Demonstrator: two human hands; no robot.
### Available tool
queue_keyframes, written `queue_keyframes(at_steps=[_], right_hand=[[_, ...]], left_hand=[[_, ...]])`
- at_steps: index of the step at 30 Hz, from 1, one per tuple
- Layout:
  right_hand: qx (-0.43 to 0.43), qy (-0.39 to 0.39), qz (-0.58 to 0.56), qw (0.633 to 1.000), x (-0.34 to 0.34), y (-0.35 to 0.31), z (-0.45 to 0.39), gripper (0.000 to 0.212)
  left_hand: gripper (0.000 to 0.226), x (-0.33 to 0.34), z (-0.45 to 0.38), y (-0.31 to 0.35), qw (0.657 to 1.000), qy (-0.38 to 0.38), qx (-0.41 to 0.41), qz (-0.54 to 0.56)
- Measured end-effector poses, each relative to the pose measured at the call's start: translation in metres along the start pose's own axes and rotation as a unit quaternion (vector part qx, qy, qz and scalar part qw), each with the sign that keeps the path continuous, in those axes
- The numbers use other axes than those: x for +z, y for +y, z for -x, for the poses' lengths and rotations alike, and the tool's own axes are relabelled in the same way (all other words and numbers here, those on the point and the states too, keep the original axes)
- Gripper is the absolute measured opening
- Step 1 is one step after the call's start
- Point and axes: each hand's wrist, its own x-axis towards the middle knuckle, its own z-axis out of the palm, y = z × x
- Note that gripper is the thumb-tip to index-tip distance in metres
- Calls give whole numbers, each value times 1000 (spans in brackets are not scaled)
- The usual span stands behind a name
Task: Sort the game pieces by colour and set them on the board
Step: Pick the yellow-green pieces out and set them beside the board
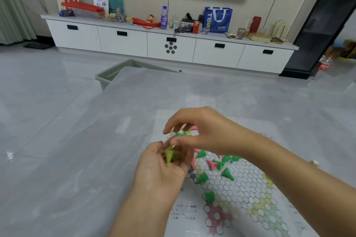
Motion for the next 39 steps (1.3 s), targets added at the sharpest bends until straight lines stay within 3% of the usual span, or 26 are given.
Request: queue_keyframes(at_steps=[4,10,13,15,17,20,24,29,32,36,39], right_hand=[[93,95,55,990,2,23,-17,15],[152,-48,221,962,51,53,-71,36],[160,-18,267,950,69,55,-83,27],[153,54,202,966,68,53,-80,20],[155,131,49,978,59,45,-67,14],[146,179,-146,962,42,26,-26,8],[152,206,-165,952,23,8,47,16],[185,248,-167,936,17,3,100,10],[192,249,-168,934,26,7,113,11],[178,263,-237,918,30,13,121,13],[143,277,-196,930,27,18,126,18]], left_hand=[[16,-2,1,1,997,62,21,-39],[19,-5,-2,7,995,80,31,-54],[24,-5,-7,11,995,82,31,-49],[24,-4,-8,13,995,81,38,-35],[21,-2,-8,14,996,67,47,-41],[21,0,-5,8,993,38,50,-104],[34,4,1,-11,965,-5,95,-243],[30,7,11,-46,878,-76,90,-464],[31,3,14,-56,841,-109,99,-521],[29,1,12,-56,819,-107,115,-551],[30,2,9,-59,804,-105,124,-573]])
